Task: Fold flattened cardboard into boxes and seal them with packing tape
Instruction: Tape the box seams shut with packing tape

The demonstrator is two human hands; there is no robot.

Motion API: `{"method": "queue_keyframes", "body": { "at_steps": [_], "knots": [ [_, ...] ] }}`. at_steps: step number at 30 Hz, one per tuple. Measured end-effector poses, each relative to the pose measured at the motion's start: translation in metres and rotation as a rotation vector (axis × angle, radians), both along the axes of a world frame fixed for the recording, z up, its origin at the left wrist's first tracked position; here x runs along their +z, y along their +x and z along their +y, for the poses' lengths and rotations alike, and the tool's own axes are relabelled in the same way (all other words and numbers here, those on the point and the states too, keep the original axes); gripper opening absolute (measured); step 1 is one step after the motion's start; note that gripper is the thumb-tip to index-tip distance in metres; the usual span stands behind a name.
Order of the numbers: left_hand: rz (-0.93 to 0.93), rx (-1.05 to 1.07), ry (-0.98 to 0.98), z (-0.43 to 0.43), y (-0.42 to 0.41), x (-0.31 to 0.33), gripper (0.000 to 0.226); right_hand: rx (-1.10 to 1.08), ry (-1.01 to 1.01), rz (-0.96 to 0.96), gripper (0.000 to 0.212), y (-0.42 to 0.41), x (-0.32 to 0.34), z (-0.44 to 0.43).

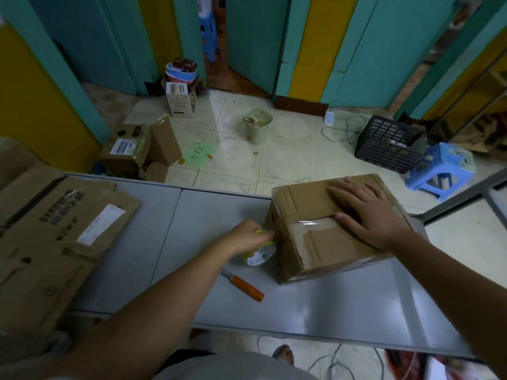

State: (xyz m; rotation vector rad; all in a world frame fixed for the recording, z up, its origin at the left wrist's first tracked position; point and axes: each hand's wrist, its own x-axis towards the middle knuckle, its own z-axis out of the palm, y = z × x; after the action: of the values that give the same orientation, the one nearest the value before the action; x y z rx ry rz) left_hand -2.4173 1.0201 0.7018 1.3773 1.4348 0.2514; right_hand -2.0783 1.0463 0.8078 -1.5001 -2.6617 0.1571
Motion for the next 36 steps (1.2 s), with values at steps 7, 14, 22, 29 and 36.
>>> {"method": "queue_keyframes", "body": {
  "at_steps": [7, 14, 22, 29, 36],
  "knots": [
    [0.06, 0.008, 0.166, 0.0, -0.004, 0.013, 0.035, 0.06, 0.275, 0.538, 0.034, -0.078, 0.014, -0.093],
    [-0.009, 0.044, 0.24, -0.01, -0.004, 0.035, 0.064, -0.023, -0.53, 0.115, 0.031, -0.176, -0.073, -0.144],
    [0.037, -0.135, 0.416, -0.023, -0.01, 0.056, 0.106, -0.211, -0.568, -0.021, 0.06, -0.215, -0.145, -0.131],
    [0.217, -0.286, 0.416, -0.011, -0.017, 0.079, 0.105, -0.277, -0.714, 0.147, 0.023, -0.181, -0.115, -0.148],
    [0.288, -0.386, 0.355, -0.003, -0.026, 0.095, 0.11, -0.497, -0.73, 0.543, 0.009, -0.103, -0.02, -0.221]
  ]
}}
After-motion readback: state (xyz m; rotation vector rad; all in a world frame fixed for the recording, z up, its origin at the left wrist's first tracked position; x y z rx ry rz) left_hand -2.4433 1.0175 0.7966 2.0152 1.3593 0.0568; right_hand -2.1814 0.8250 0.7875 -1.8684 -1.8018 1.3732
